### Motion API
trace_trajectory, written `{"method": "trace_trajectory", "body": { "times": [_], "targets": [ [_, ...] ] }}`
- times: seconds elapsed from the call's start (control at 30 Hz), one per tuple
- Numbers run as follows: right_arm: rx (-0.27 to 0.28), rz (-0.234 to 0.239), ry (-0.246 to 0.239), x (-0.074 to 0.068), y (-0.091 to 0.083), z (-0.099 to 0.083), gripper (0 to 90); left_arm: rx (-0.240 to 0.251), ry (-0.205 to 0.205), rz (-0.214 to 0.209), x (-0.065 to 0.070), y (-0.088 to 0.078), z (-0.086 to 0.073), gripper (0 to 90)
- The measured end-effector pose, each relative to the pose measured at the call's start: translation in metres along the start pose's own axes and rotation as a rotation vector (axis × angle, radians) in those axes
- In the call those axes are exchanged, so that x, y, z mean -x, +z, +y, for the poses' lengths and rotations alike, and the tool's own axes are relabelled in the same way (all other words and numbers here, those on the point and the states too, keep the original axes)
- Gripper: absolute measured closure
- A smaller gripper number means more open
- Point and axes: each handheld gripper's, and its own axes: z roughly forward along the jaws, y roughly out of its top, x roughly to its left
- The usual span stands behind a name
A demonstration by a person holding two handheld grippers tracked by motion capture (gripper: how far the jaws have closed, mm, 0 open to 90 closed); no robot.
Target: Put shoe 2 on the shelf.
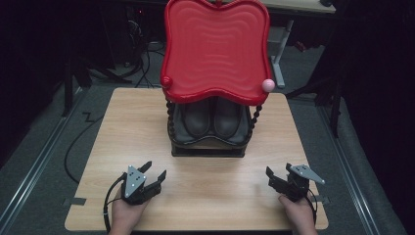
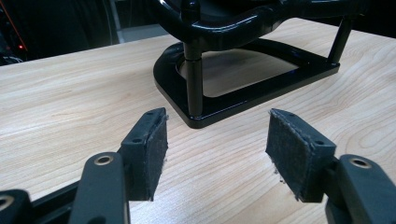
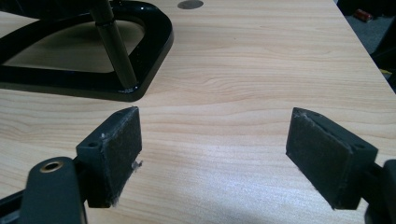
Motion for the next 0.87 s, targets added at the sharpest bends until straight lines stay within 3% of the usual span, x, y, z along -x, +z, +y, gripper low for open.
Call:
{"method": "trace_trajectory", "body": {
  "times": [0.5,0.87],
  "targets": [
    [-0.011,0.002,-0.006,-0.001,0.001,-0.002,18.2,0.004,0.005,-0.011,0.002,0.000,0.001,38.5],
    [-0.018,-0.016,0.004,0.007,-0.008,-0.009,18.2,0.008,0.023,-0.042,0.009,0.014,0.007,38.3]
  ]
}}
